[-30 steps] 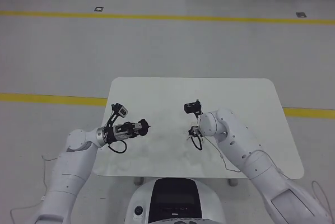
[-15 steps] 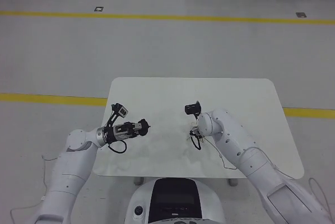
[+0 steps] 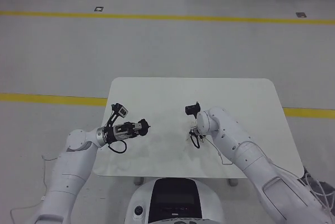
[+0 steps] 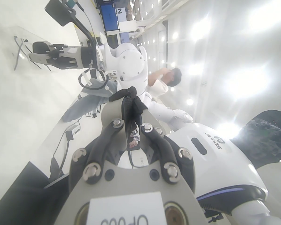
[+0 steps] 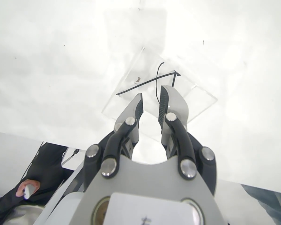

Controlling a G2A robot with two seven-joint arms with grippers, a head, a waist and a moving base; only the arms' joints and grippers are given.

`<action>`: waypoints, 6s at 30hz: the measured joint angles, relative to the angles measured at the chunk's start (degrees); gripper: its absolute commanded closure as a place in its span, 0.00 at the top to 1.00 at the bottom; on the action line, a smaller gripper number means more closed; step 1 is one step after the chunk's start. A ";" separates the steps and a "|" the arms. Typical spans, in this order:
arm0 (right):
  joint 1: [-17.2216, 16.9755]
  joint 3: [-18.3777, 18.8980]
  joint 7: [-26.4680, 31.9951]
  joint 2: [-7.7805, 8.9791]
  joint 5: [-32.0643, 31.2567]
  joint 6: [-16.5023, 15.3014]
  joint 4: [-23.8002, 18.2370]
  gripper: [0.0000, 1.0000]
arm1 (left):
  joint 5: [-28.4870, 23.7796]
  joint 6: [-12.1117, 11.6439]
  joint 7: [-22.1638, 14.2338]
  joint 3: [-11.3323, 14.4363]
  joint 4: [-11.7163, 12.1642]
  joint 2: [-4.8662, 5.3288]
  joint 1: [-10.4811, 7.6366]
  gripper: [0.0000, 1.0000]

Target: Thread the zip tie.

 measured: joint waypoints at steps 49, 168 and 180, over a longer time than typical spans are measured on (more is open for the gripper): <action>1.67 -0.17 0.60 -2.35 -3.07 1.97 2.49 0.00 | 0.00 0.00 0.00 0.00 0.00 0.00 0.00 0.00; -38.01 18.04 -66.27 1.81 28.25 -37.01 -34.13 0.00 | 2.49 0.00 10.67 7.50 -2.39 -1.64 -0.83 0.00; -39.46 19.60 -68.07 2.30 23.03 -36.04 -37.18 0.00 | 2.76 0.80 13.73 8.91 -3.82 -1.56 -0.21 0.00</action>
